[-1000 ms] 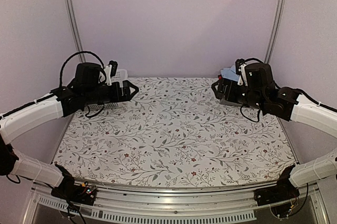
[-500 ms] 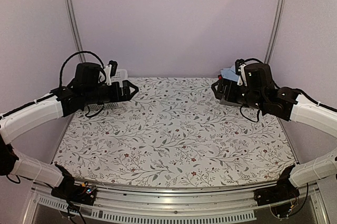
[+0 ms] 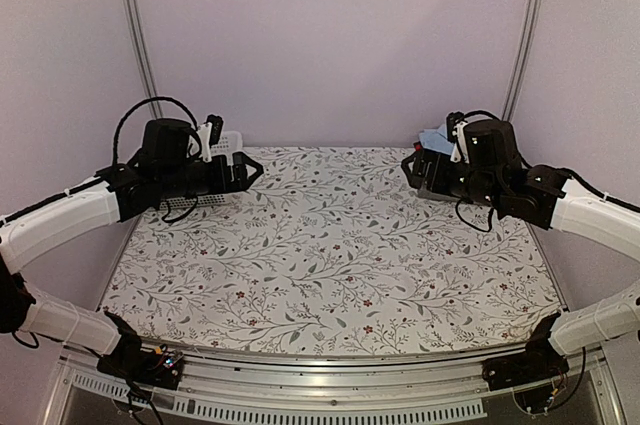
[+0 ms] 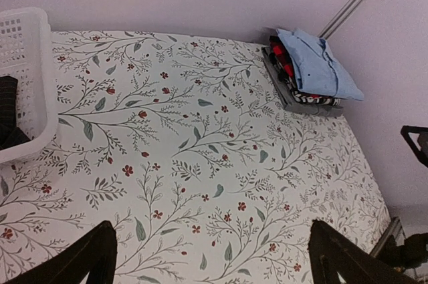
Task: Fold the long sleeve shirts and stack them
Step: Reset both arms
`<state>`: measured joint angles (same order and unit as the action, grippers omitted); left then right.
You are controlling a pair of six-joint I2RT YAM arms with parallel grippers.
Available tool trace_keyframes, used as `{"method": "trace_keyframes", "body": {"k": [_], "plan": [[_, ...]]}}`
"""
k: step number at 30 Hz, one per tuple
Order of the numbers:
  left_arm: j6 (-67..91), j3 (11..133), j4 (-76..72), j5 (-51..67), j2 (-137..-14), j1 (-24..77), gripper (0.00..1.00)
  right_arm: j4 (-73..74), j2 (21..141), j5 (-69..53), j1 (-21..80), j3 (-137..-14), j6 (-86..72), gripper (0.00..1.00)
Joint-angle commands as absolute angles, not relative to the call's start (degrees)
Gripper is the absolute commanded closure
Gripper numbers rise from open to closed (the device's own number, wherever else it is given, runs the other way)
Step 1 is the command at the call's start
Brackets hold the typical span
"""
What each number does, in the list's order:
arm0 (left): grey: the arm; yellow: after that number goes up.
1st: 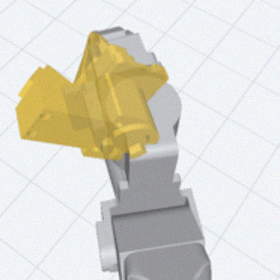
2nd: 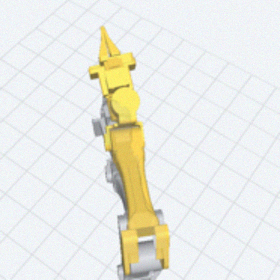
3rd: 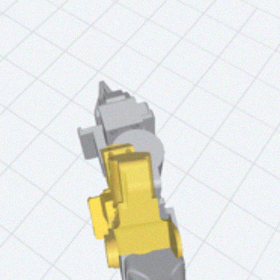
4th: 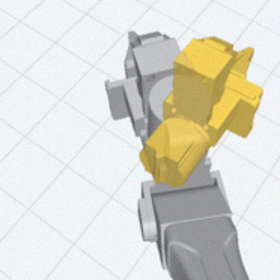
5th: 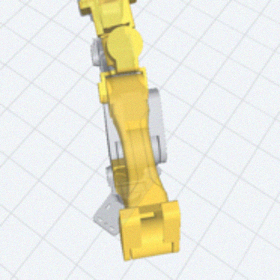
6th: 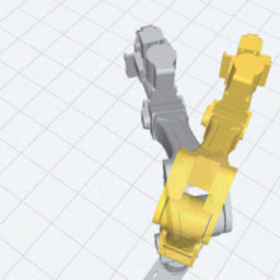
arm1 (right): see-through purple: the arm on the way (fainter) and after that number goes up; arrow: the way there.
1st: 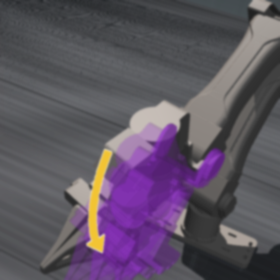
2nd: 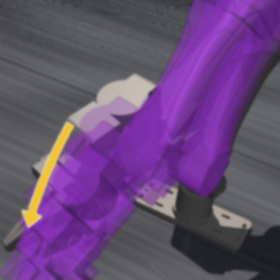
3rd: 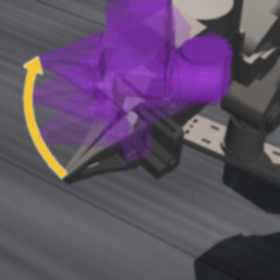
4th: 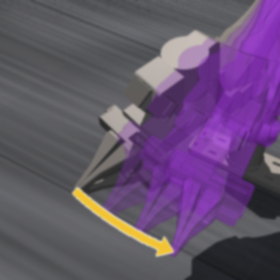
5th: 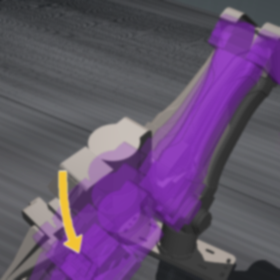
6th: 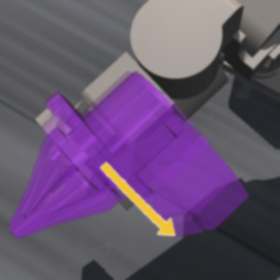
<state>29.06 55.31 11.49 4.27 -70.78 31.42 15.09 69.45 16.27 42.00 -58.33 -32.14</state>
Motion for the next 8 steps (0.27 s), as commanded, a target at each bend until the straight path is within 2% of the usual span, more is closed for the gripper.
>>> {"method": "trace_keyframes", "body": {"k": [1, 8], "plan": [[29.1, 54.9, 10.9, 4.6, -70.2, 30.7, 0.0, 14.3, 68.9, 17.2, 42.2, -57.7, -31.9, 0.01], [29.1, 54.9, 10.9, 4.5, -70.1, 30.6, 0.0, 14.2, 69.0, 17.1, 42.2, -57.5, -31.8, 0.01]]}}
